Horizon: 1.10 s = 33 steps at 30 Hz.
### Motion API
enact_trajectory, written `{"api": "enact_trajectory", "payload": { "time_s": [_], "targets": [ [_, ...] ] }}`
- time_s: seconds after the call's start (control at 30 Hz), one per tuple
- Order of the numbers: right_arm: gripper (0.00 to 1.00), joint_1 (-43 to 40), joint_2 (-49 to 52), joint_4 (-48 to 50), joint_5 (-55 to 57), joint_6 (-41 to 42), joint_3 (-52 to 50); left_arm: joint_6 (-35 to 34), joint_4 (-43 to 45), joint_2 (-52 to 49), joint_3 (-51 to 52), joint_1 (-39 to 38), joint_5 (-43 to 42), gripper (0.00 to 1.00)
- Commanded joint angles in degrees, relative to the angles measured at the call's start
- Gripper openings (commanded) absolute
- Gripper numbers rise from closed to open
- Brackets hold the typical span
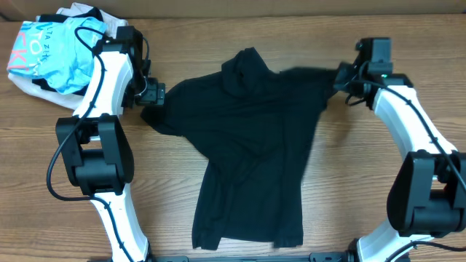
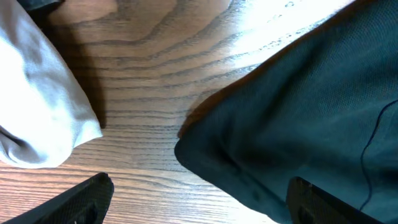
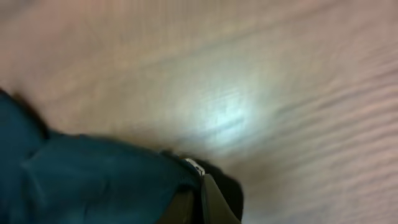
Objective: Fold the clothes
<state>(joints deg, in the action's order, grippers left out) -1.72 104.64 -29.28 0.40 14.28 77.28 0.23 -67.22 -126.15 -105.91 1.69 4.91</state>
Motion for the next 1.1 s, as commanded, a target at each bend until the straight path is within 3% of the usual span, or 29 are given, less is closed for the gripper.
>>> {"api": "enact_trajectory", "payload": {
  "time_s": [0.0, 0.3, 0.33, 0.37, 0.4, 0.43, 0.47, 0.7, 0.83, 0.93, 1.07],
  "targets": [
    [0.04, -1.4, 0.2, -0.3, 0.3, -1.0, 5.7, 1.6, 0.5, -0.2, -1.2, -0.5, -0.5, 0.92],
    [0.04, -3.6, 0.2, -11.2, -1.7, -5.9, 29.1, 1.5, -0.2, -0.2, -3.9, -0.2, -0.5, 0.88],
    [0.07, -3.6, 0.2, -11.6, -1.8, -6.4, 30.6, 1.5, -0.4, -0.2, -4.7, -0.2, -0.5, 0.88],
    [0.21, -3.6, 0.2, -12.1, -1.8, -6.8, 31.8, 1.6, -0.7, -0.2, -5.4, -0.2, -0.5, 0.88],
    [0.53, -3.6, 0.2, -12.6, -1.8, -6.9, 32.3, 1.6, -1.0, -0.2, -6.1, -0.2, -0.5, 0.89],
    [0.95, -3.6, 0.2, -13.5, -1.8, -6.8, 32.6, 1.6, -1.5, -0.2, -7.1, -0.2, -0.5, 0.89],
    [1.00, -3.6, 0.2, -15.0, -1.9, -6.8, 32.7, 1.6, -2.1, -0.2, -8.2, -0.2, -0.5, 0.89],
    [1.00, -3.6, 0.2, -37.7, -6.1, 2.3, 32.7, 1.6, -9.2, -0.2, -16.7, -0.2, -0.5, 0.94],
    [1.00, -1.9, 0.2, -50.7, -9.0, 2.4, 29.9, 1.5, -12.3, -0.2, -20.0, -0.2, -0.7, 0.96],
    [1.00, 0.8, 0.2, -53.3, -6.8, 2.5, 24.5, 1.6, -12.4, -0.2, -20.3, -0.3, -3.1, 0.96],
    [1.00, 5.2, 0.2, -47.4, -6.5, 5.1, 13.0, 1.5, -10.7, -0.2, -19.9, -0.6, -5.7, 0.96]
  ]
}}
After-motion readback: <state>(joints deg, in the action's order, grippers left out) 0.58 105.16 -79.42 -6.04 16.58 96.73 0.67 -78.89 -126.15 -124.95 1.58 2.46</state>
